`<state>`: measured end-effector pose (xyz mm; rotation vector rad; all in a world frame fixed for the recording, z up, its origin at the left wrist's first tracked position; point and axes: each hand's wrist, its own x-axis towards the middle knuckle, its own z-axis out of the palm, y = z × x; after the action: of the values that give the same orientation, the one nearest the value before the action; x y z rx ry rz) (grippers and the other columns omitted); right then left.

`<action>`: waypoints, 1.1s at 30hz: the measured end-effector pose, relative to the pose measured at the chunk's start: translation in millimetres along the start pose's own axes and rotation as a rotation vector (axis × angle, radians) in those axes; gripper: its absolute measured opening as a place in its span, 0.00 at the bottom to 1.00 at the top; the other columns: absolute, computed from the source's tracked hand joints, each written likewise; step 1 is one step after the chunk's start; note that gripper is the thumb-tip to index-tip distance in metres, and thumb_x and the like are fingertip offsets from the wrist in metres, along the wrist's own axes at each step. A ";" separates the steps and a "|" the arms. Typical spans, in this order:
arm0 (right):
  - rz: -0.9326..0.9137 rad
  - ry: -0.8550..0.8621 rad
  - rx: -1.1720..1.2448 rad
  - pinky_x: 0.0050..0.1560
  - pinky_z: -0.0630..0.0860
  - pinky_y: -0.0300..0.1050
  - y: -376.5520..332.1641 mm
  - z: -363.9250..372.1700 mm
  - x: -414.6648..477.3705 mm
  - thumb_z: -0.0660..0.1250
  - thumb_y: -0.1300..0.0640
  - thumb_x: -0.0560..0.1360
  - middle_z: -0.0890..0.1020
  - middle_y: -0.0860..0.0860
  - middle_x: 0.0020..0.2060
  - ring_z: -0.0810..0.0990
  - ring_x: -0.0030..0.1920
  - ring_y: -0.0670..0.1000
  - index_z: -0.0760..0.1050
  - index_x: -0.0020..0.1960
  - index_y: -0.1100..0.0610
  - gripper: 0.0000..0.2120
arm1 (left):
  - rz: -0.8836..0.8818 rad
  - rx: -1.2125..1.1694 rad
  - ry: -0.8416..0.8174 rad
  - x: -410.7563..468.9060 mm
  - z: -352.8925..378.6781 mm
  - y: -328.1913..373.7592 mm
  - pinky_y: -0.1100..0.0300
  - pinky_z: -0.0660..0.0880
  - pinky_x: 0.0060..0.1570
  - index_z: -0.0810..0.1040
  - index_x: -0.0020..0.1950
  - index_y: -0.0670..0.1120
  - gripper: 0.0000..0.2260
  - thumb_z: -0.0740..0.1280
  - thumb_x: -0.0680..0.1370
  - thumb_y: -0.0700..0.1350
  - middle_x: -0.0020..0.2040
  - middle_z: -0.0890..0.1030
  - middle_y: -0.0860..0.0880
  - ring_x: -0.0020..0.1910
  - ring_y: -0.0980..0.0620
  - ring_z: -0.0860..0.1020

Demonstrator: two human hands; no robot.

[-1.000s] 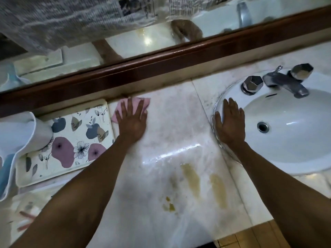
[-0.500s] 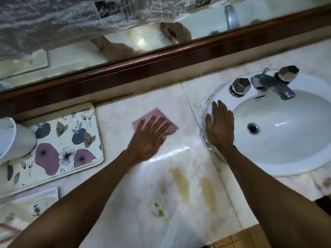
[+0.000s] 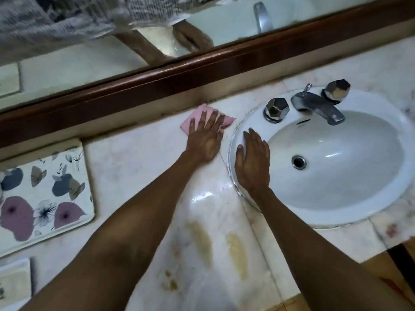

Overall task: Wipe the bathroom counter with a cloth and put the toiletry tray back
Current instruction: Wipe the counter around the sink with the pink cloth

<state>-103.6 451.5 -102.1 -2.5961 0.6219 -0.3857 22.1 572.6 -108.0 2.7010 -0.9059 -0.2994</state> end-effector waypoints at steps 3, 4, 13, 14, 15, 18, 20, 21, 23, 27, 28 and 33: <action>-0.005 0.015 0.051 0.78 0.56 0.53 -1.8 -1.5 -0.1 0.54 0.54 0.82 0.69 0.55 0.75 0.65 0.76 0.53 0.67 0.74 0.59 0.22 | 0.109 -0.021 -0.044 -49.3 -3.0 -15.4 0.45 0.42 0.79 0.52 0.82 0.57 0.23 0.47 0.86 0.55 0.83 0.51 0.56 0.82 0.51 0.45; -0.012 0.011 0.052 0.78 0.56 0.53 -2.3 -1.9 -0.7 0.54 0.55 0.82 0.68 0.55 0.75 0.65 0.76 0.53 0.67 0.74 0.59 0.22 | 0.131 -0.013 -0.059 -73.8 -4.9 -21.0 0.47 0.41 0.79 0.52 0.82 0.59 0.22 0.46 0.86 0.55 0.82 0.51 0.58 0.82 0.53 0.44; -0.029 0.029 0.052 0.77 0.56 0.54 1.5 2.4 -0.9 0.53 0.55 0.81 0.68 0.57 0.75 0.65 0.75 0.55 0.68 0.73 0.61 0.23 | -0.023 -0.074 -0.062 -37.9 -6.9 -6.1 0.44 0.42 0.79 0.55 0.81 0.59 0.22 0.47 0.86 0.55 0.82 0.53 0.57 0.82 0.49 0.47; -0.036 0.037 0.049 0.77 0.56 0.54 1.8 2.9 -1.5 0.54 0.56 0.80 0.69 0.57 0.74 0.66 0.75 0.55 0.68 0.73 0.61 0.23 | -0.046 -0.076 -0.053 -16.3 -4.1 1.6 0.43 0.43 0.79 0.55 0.81 0.58 0.22 0.47 0.86 0.55 0.82 0.54 0.56 0.82 0.48 0.47; -0.043 0.043 0.037 0.77 0.57 0.54 1.9 3.5 -2.6 0.54 0.56 0.80 0.69 0.57 0.74 0.66 0.75 0.55 0.68 0.73 0.61 0.23 | -0.066 -0.074 -0.049 1.1 -1.9 8.7 0.41 0.44 0.78 0.56 0.81 0.58 0.22 0.46 0.86 0.55 0.82 0.54 0.56 0.82 0.48 0.47; -0.046 0.040 0.003 0.77 0.57 0.54 1.4 4.2 -3.3 0.53 0.56 0.80 0.68 0.56 0.75 0.65 0.75 0.55 0.68 0.73 0.61 0.23 | -0.068 -0.084 -0.042 9.4 0.9 16.5 0.42 0.43 0.78 0.56 0.81 0.58 0.22 0.47 0.86 0.54 0.82 0.54 0.56 0.82 0.48 0.47; -0.040 0.024 -0.006 0.78 0.55 0.53 1.0 4.0 -3.0 0.52 0.55 0.81 0.67 0.56 0.75 0.64 0.76 0.54 0.67 0.74 0.60 0.23 | -0.007 -0.106 -0.040 -24.4 1.2 12.2 0.46 0.41 0.78 0.56 0.81 0.59 0.21 0.48 0.87 0.54 0.82 0.55 0.57 0.82 0.49 0.47; -0.040 0.018 -0.012 0.78 0.55 0.53 0.7 3.6 -2.8 0.52 0.54 0.81 0.67 0.56 0.75 0.64 0.76 0.54 0.67 0.74 0.60 0.23 | 0.010 -0.118 -0.045 -48.3 1.6 8.1 0.48 0.40 0.78 0.56 0.81 0.59 0.21 0.48 0.87 0.54 0.82 0.54 0.58 0.82 0.51 0.46; -0.042 0.008 -0.028 0.78 0.55 0.53 0.2 2.9 -2.4 0.52 0.54 0.81 0.67 0.56 0.76 0.64 0.76 0.54 0.67 0.74 0.60 0.23 | 0.026 -0.111 -0.071 -94.9 3.2 -1.0 0.50 0.39 0.77 0.55 0.81 0.61 0.21 0.49 0.86 0.55 0.82 0.53 0.61 0.82 0.54 0.45; -0.045 0.003 -0.042 0.78 0.54 0.53 0.3 2.3 -2.3 0.52 0.54 0.81 0.67 0.56 0.75 0.64 0.76 0.55 0.66 0.74 0.60 0.23 | 0.033 0.010 -0.109 -113.6 4.9 -11.2 0.48 0.41 0.77 0.52 0.81 0.61 0.23 0.49 0.85 0.58 0.82 0.51 0.60 0.82 0.54 0.45; -0.049 -0.001 -0.042 0.78 0.55 0.53 0.2 2.6 -2.3 0.52 0.53 0.81 0.67 0.56 0.76 0.63 0.76 0.55 0.66 0.74 0.60 0.24 | 0.007 0.022 -0.101 -105.0 3.8 -10.2 0.47 0.42 0.77 0.52 0.81 0.61 0.24 0.49 0.85 0.60 0.82 0.51 0.59 0.82 0.52 0.45; -0.057 0.002 -0.034 0.78 0.54 0.53 2.5 4.3 -3.2 0.52 0.53 0.82 0.67 0.56 0.76 0.63 0.76 0.54 0.66 0.74 0.60 0.23 | -0.192 0.020 0.000 -66.9 10.3 5.8 0.38 0.39 0.77 0.52 0.81 0.63 0.25 0.45 0.83 0.65 0.83 0.51 0.55 0.82 0.47 0.44</action>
<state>-105.7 452.5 -107.5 -2.6510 0.5612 -0.3995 -36.3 607.2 -108.6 2.8111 -0.6525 -0.3304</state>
